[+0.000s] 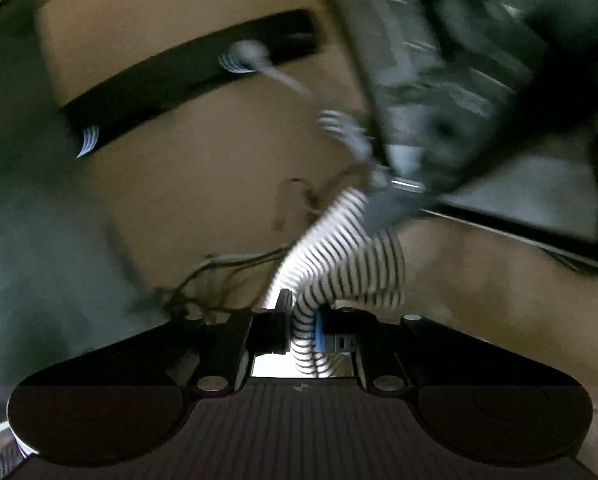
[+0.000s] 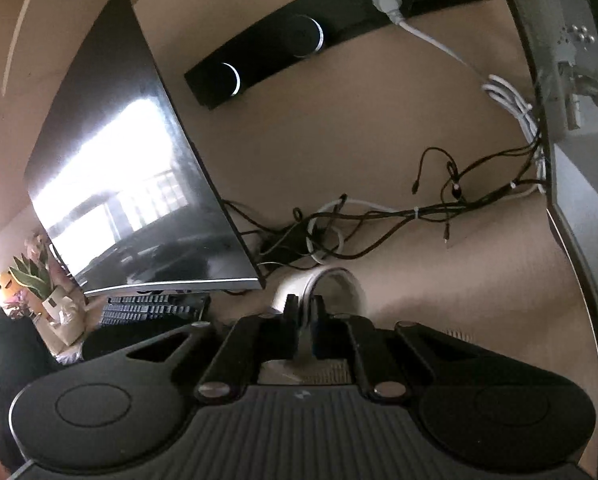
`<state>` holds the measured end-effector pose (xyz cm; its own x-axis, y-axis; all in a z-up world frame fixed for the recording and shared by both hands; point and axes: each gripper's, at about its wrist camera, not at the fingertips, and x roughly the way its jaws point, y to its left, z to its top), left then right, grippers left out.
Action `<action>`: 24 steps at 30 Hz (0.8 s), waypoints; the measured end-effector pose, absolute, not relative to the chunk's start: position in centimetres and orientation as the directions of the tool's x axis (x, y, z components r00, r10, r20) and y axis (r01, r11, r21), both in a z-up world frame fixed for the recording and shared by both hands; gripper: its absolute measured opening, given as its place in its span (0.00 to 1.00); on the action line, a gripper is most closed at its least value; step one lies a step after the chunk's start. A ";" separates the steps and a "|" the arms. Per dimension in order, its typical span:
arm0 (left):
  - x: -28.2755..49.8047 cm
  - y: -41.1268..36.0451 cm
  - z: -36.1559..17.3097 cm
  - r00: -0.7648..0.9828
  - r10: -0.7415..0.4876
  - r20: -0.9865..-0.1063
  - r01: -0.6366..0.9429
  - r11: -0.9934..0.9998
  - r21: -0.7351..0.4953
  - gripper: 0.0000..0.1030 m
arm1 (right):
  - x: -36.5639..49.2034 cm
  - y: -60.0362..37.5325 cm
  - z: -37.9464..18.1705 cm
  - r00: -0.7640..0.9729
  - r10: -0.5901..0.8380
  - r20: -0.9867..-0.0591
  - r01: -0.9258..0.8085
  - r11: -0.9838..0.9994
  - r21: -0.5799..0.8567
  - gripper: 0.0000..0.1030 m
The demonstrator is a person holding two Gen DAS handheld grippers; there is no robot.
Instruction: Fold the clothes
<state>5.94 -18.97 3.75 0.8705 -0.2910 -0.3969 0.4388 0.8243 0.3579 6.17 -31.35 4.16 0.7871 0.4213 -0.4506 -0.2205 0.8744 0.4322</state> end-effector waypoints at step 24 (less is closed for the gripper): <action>7.3 14.6 2.3 0.757 0.247 -0.604 -0.405 0.904 -0.137 0.87 | 7.6 -22.7 -0.7 0.716 0.298 -0.632 -0.253 0.954 0.163 0.61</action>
<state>7.25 14.57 2.31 0.7573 0.2474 -0.6044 -0.4047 0.9042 -0.1369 7.63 -22.66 -0.66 0.7155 0.2979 -0.6319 -0.2529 0.9536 0.1632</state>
